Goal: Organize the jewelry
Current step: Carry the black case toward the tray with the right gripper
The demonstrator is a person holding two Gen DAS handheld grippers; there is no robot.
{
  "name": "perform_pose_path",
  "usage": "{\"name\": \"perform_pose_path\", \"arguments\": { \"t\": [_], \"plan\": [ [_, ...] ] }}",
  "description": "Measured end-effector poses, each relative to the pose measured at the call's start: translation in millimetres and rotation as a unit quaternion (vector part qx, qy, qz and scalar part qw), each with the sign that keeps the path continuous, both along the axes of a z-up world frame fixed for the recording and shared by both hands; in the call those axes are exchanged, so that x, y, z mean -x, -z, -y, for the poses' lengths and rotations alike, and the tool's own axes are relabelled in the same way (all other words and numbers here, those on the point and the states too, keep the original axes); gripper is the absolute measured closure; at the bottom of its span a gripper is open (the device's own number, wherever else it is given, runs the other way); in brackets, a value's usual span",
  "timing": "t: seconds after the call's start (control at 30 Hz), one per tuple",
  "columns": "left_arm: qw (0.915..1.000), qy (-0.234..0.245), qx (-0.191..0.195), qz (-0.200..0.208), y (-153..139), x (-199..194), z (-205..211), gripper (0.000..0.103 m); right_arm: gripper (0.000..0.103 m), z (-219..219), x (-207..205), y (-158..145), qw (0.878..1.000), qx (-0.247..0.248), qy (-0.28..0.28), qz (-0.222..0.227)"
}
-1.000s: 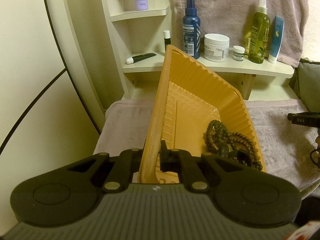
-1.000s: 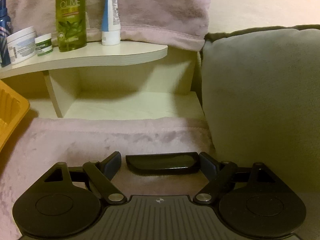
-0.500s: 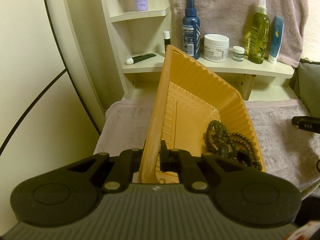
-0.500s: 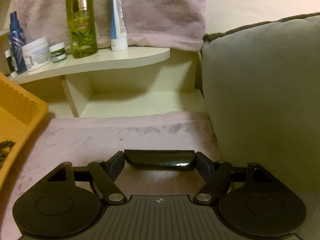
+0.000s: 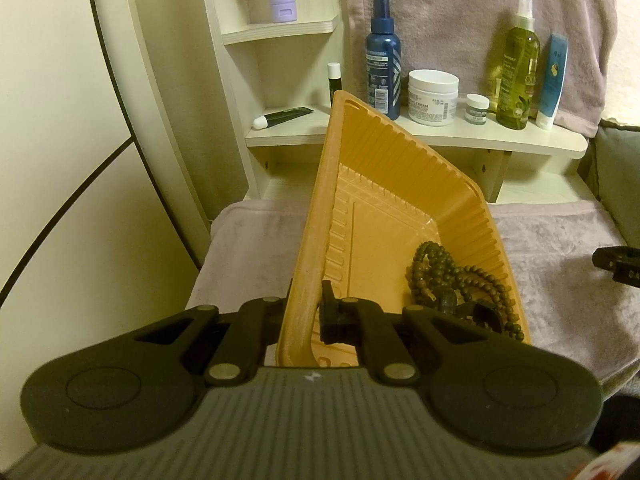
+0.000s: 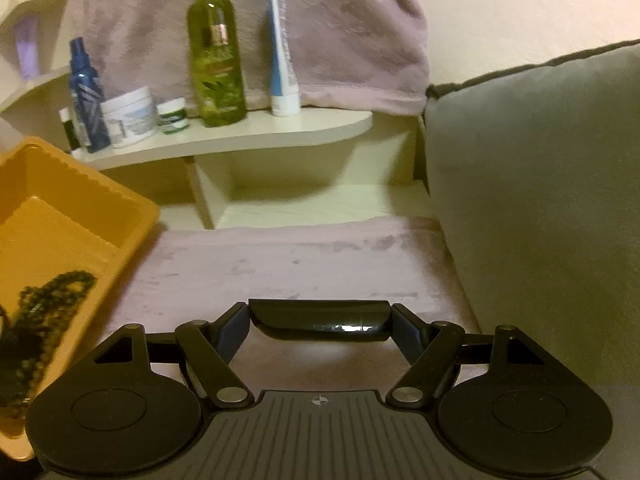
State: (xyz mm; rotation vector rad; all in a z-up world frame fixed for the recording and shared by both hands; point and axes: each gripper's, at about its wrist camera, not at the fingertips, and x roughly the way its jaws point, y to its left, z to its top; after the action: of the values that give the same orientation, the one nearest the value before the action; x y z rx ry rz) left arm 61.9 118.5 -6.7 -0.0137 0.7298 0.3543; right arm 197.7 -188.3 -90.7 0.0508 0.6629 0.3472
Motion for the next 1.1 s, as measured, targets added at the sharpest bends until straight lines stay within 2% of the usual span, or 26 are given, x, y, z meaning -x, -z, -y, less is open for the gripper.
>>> {"name": "perform_pose_path", "arguments": {
  "t": [0.67,0.93,1.1],
  "plan": [
    [0.9999,0.001,0.013,0.005,1.4,2.7,-2.9,0.096,0.028,-17.6,21.3,-22.2,0.999,-0.022,-0.036,0.010],
    [0.9993,-0.002,0.037,0.004,5.0,4.1,-13.0,0.095,0.028,-28.1,27.0,-31.4,0.998,-0.025,-0.056,0.014],
    [0.9978,-0.003,0.065,0.005,8.5,3.8,-24.9,0.095,0.028,-39.0,28.2,-36.5,0.997,-0.028,-0.069,0.017]
  ]
}}
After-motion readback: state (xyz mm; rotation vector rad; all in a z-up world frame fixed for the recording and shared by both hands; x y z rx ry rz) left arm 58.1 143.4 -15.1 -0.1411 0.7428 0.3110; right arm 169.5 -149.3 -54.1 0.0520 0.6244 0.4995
